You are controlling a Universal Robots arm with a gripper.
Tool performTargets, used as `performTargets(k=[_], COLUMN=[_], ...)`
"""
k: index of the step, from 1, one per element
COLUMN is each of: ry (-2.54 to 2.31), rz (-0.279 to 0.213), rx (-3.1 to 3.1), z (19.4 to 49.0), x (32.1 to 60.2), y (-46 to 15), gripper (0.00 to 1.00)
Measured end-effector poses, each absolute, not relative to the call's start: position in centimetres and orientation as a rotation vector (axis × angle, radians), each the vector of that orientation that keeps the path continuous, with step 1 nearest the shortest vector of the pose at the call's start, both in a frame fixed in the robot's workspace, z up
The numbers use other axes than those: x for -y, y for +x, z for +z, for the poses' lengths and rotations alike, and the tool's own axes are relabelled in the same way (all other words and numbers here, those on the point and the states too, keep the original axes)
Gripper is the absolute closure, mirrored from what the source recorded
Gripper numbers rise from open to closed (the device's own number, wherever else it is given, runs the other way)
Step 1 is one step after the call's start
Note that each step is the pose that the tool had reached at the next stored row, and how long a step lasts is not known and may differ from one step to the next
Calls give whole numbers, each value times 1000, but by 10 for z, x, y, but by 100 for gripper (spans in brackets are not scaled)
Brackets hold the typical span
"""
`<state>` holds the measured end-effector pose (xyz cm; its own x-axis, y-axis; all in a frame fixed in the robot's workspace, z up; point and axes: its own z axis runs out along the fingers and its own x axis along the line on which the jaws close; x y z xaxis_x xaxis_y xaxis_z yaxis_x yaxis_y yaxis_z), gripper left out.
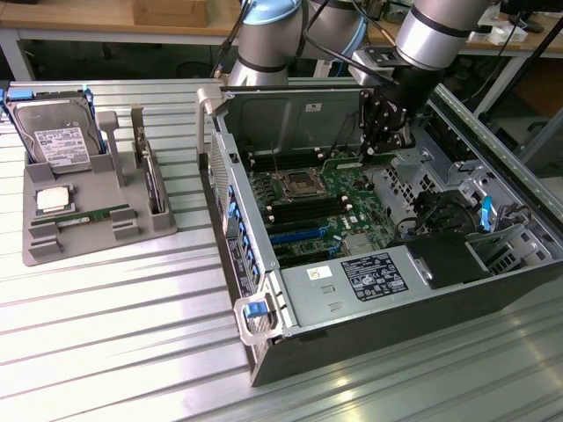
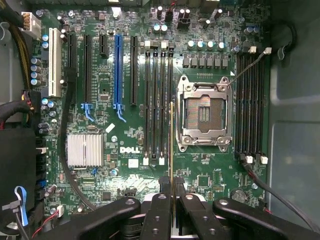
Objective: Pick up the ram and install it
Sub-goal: 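Insert the ram into the slot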
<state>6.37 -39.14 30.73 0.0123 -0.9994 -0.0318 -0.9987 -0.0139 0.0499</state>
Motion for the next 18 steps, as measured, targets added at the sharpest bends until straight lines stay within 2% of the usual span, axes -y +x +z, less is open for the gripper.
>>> performTargets(k=[18], ry=[2226], rz=[-90], rx=[2196], z=[301], x=[392], y=[57], gripper=[87])
